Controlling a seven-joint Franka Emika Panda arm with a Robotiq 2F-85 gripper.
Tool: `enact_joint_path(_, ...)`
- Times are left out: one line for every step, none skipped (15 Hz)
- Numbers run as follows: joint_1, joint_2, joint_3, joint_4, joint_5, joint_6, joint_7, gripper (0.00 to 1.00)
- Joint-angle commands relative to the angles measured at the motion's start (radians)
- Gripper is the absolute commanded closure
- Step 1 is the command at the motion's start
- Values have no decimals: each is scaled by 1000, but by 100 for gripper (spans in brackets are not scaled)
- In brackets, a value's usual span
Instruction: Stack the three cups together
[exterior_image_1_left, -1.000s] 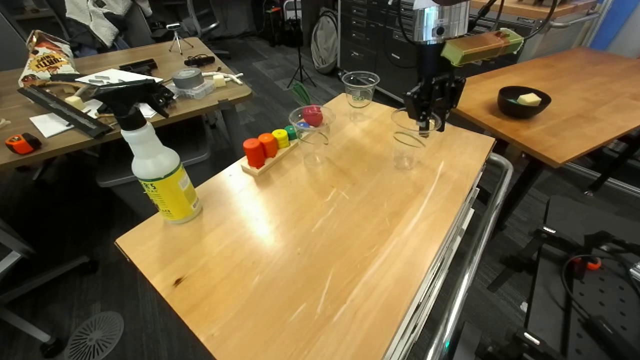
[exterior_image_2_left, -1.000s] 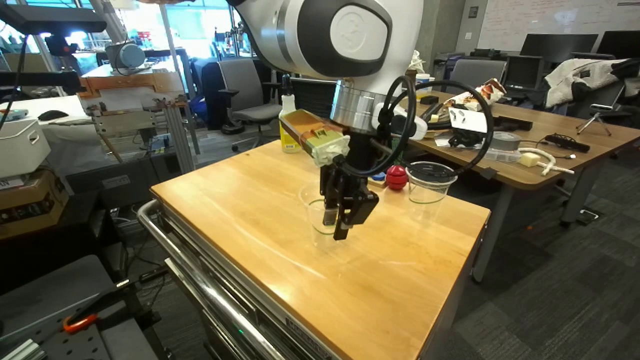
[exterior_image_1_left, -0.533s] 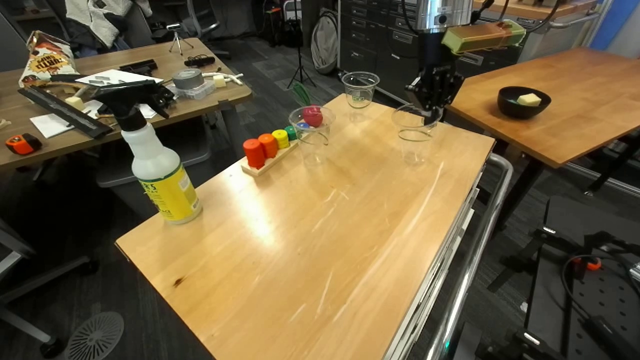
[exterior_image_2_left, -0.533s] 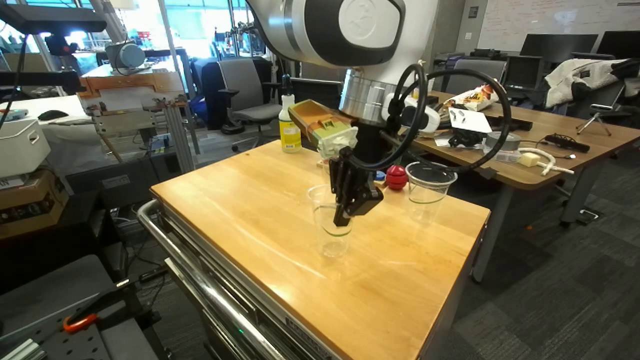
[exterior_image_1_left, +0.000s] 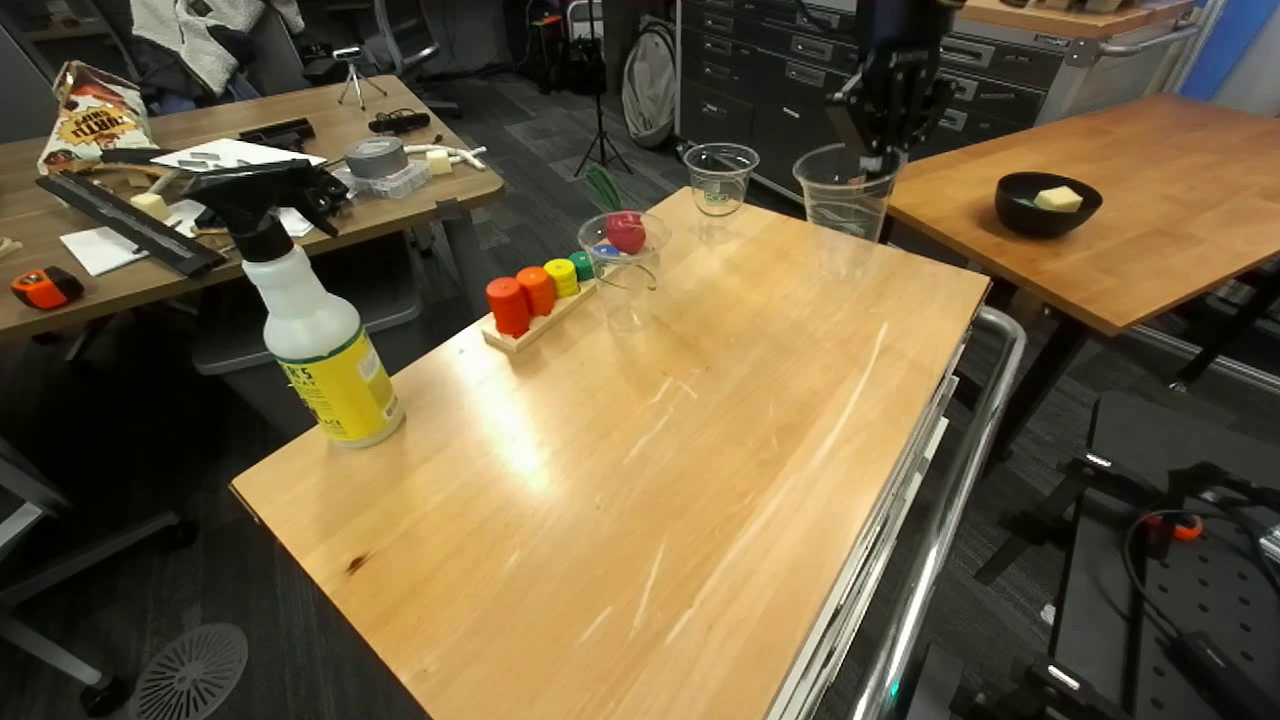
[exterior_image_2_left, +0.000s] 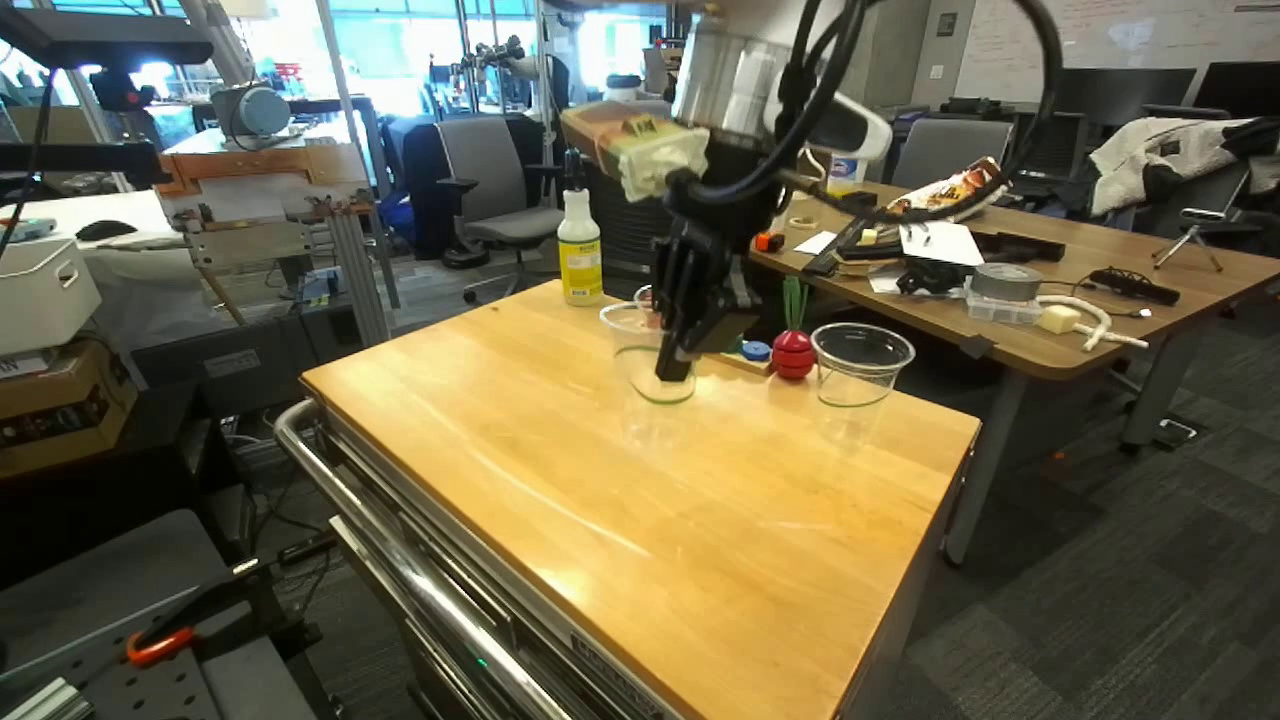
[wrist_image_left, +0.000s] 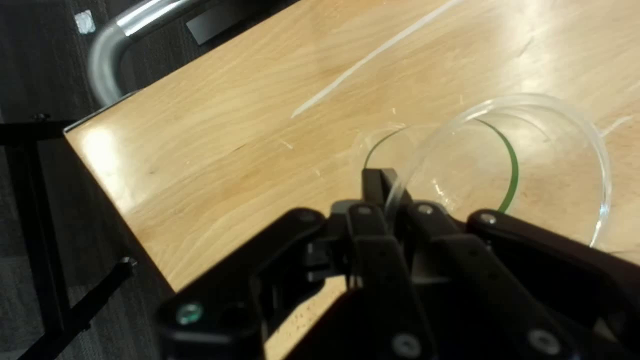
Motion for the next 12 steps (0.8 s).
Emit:
enact_joint_path(-8, -57, -9, 121, 54, -96, 7, 99)
enact_joint_path(-8, -49, -10, 169, 54, -98, 15, 99)
enact_joint_path(-8, -33, -12, 226, 54, -101, 23, 99)
enact_joint_path(-10, -16, -15, 279, 50, -109, 30, 99)
enact_joint_path(-12, 19, -17, 355, 51, -122, 41, 99)
enact_joint_path(-13, 50, -19, 415, 45, -124, 45, 99)
enact_joint_path(-15, 78, -20, 466, 40, -125, 50, 99)
enact_joint_path(-17, 113, -22, 518, 38, -131, 49, 99)
enact_joint_path(-20, 152, -23, 571, 43, -137, 46, 99)
enact_joint_path(-26, 192, -23, 621, 52, -151, 42, 99)
enact_joint_path(-34, 238, -23, 670, 61, -166, 41, 99)
enact_joint_path(-43, 278, -21, 718, 73, -188, 41, 99)
